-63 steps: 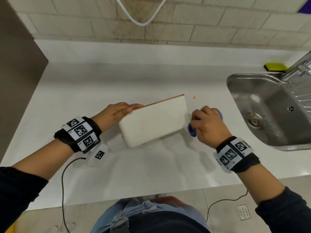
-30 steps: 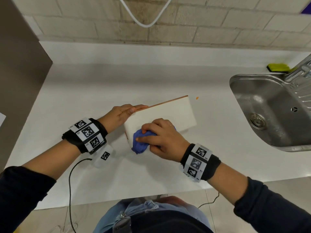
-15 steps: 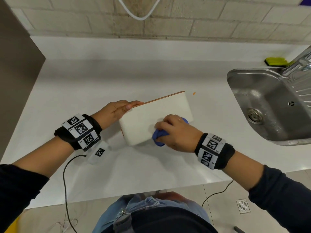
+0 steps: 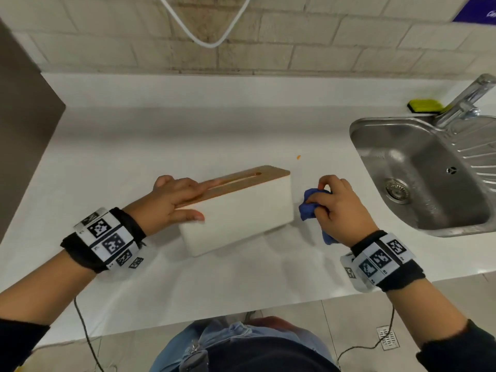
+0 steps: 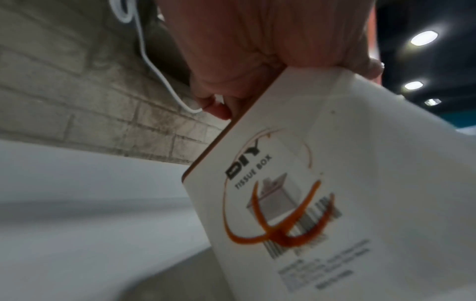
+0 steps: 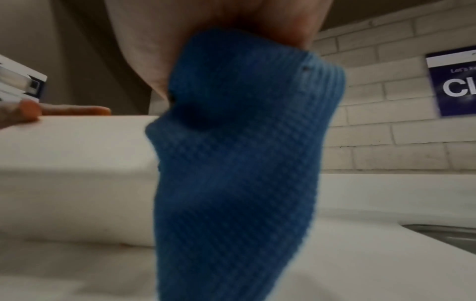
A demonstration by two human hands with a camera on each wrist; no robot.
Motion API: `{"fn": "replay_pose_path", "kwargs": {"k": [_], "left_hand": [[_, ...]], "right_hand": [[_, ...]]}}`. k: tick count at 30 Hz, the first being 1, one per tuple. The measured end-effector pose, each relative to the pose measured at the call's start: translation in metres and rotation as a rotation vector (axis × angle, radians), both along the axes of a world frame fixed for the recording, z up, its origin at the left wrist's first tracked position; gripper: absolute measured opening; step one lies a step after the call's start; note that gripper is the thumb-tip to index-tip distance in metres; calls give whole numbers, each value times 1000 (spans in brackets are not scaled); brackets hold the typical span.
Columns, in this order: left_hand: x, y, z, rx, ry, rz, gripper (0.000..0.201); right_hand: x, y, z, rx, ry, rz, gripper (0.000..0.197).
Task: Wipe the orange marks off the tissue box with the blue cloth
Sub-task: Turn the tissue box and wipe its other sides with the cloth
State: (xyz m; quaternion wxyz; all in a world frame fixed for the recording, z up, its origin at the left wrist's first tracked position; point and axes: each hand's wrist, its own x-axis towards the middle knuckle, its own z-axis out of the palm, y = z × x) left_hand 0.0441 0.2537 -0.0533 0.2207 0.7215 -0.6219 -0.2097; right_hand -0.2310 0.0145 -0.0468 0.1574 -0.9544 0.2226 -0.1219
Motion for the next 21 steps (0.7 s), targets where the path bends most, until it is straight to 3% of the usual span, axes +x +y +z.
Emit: {"fn": "replay_pose_path", "kwargs": {"k": [4, 8, 12, 17, 21], "left_hand": [[-5, 11, 2, -30, -156, -25, 82], [6, 15, -3, 23, -300, -25, 76], [5, 19, -6, 14, -426, 93, 77], [-82, -16, -13, 3, -407, 150, 79], [-128, -56, -27, 75, -512, 305, 81]], "right_hand": [[1, 20, -10, -13, -1, 38, 36], [3, 33, -22, 46, -14, 39, 35], [1, 44, -26, 136, -20, 48, 39], [-7, 50, -26, 127, -2, 67, 39], [-14, 47, -23, 144, -55, 22, 40]]}}
